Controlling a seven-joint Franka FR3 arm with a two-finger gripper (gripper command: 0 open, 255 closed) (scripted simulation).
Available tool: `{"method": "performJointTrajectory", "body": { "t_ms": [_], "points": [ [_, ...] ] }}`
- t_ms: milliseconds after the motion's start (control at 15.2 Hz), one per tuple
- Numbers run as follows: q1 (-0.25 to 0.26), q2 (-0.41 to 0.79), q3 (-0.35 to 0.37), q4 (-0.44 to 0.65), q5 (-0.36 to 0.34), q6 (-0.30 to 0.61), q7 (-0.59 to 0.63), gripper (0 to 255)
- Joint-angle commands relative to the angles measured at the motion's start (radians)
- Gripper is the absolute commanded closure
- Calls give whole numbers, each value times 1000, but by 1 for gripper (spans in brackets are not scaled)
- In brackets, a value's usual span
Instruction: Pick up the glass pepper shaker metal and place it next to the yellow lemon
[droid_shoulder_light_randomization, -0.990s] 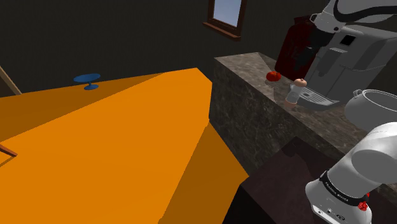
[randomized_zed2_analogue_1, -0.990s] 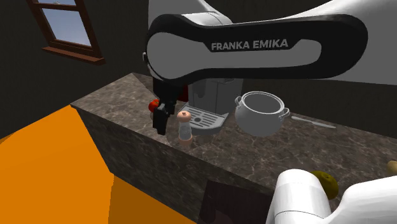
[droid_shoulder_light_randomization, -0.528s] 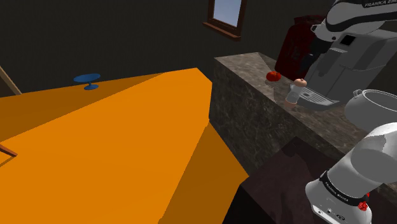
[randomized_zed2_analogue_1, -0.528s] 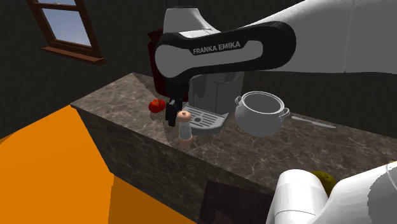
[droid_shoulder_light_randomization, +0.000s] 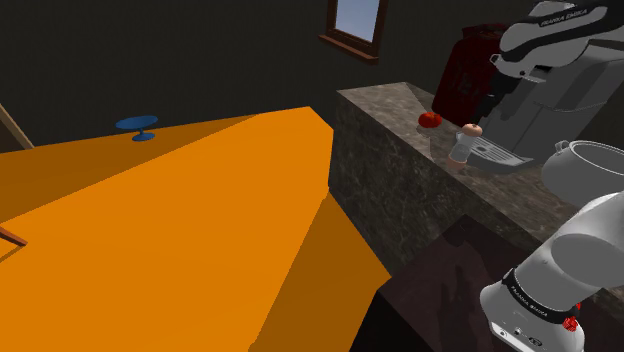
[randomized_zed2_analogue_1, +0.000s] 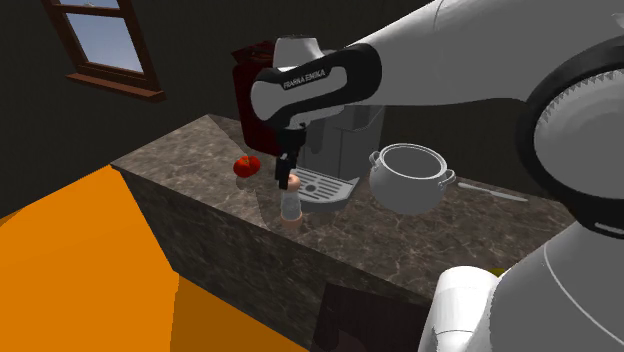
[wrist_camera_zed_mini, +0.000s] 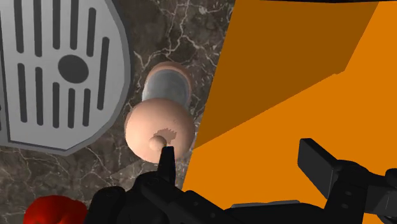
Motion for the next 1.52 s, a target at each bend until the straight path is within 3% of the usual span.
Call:
{"method": "performJointTrajectory", "body": {
  "t_ms": [0, 198, 726, 1254, 1320, 1452],
  "points": [
    [-1, 73, -40, 41, 39, 15, -60, 0],
    [-13, 196, -91, 108, 121, 32, -159, 0],
    [-19, 268, -91, 65, 182, 126, -205, 0],
    [-20, 268, -91, 65, 182, 126, -205, 0],
    [-20, 268, -91, 65, 182, 126, -205, 255],
    [-20, 268, -91, 66, 182, 126, -205, 255]
  ]
}}
